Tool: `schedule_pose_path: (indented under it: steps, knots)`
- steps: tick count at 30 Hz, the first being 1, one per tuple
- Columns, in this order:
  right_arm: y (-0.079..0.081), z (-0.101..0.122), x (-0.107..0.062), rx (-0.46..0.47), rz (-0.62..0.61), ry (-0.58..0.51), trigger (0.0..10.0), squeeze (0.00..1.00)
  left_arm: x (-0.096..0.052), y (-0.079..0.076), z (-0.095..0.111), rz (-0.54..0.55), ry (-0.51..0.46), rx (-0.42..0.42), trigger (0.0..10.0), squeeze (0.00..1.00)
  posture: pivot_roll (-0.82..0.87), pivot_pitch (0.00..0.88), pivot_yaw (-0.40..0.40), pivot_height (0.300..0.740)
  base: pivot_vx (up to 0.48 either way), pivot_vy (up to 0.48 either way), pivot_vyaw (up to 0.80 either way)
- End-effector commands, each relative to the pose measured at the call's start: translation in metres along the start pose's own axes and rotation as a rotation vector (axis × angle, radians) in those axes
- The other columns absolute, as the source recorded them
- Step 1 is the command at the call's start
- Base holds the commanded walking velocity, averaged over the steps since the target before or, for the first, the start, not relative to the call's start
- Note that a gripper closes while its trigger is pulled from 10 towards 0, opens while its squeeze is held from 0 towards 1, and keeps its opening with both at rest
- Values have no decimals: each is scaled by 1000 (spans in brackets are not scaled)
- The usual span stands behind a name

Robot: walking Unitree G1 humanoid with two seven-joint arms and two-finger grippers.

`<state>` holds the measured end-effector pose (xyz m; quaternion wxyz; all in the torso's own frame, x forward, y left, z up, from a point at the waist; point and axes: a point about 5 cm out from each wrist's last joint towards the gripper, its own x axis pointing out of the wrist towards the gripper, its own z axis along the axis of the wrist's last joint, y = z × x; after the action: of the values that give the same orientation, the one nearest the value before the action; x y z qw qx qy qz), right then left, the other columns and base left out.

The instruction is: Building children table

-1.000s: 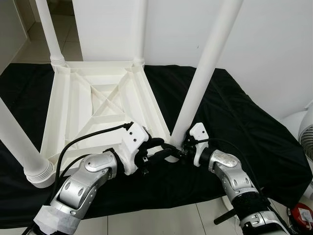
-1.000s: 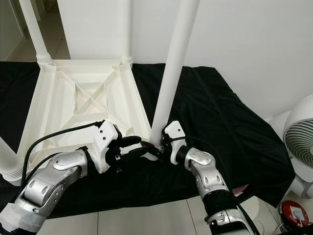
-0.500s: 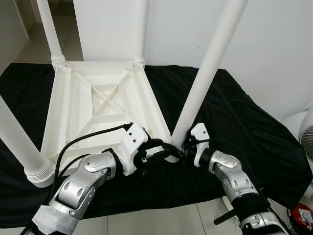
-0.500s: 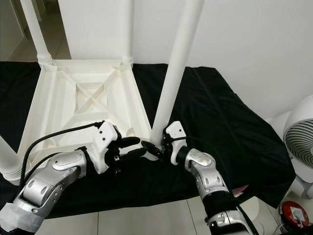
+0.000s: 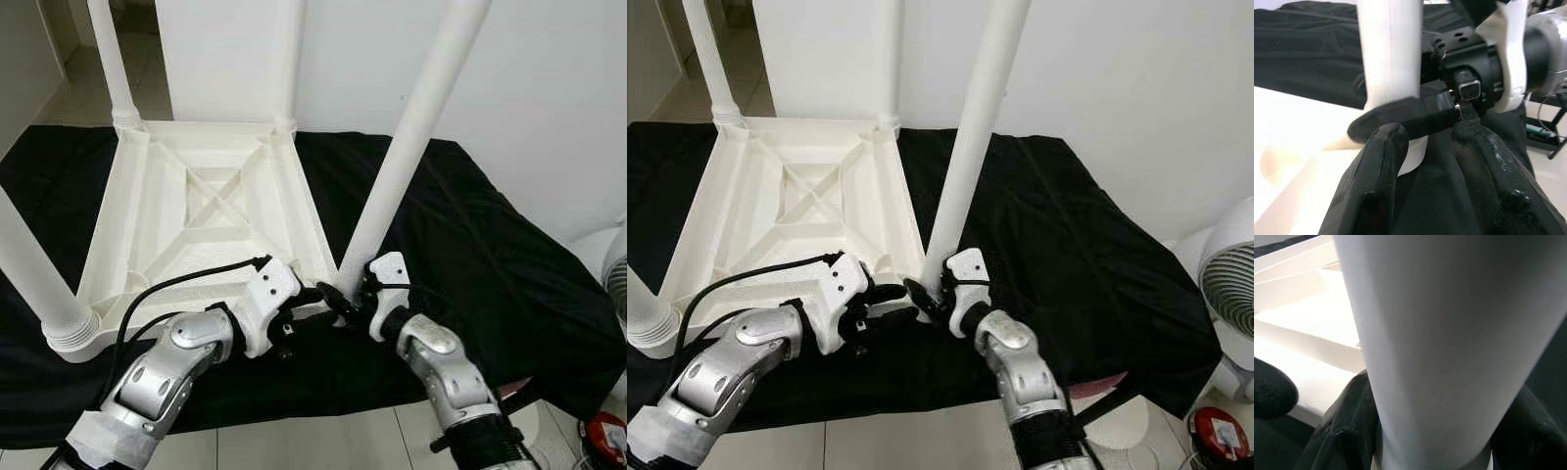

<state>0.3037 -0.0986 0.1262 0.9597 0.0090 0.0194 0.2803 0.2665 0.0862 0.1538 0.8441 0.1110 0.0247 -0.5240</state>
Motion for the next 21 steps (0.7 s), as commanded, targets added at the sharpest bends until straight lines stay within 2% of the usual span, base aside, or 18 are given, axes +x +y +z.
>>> schedule_pose_path:
  steps: [1, 2, 3, 5, 6, 8, 21]
  knots:
    - [-11, 3, -3, 51, -117, -13, 10000, 0, 2, -2, 1, -40, -1, 16, 10000, 0, 58, 0, -89, 740, 0, 0, 0]
    - [-12, 3, -3, 53, -183, -15, 10000, 0, 2, -1, 1, -37, -1, 17, 10000, 0, 57, 0, -90, 740, 0, 0, 0]
    - [-12, 3, -3, 53, -183, -15, 10000, 0, 2, -1, 1, -37, -1, 17, 10000, 0, 57, 0, -90, 740, 0, 0, 0]
    - [-11, 1, -4, 65, -317, -25, 10000, 0, 0, 3, 0, -25, 2, 21, 10000, 0, 62, 0, -92, 740, 0, 0, 0]
    - [-11, 1, -4, 65, -317, -25, 10000, 0, 0, 3, 0, -25, 2, 21, 10000, 0, 62, 0, -92, 740, 0, 0, 0]
    - [-9, 0, -5, 86, -404, -31, 10000, 0, -2, 6, 1, -13, 1, 24, 10000, 0, 66, 0, -93, 740, 0, 0, 0]
    - [-6, 2, -4, 88, -462, -14, 10000, 0, -3, 9, 2, -5, -5, 31, 10000, 0, 67, 0, -90, 740, 0, 0, 0]
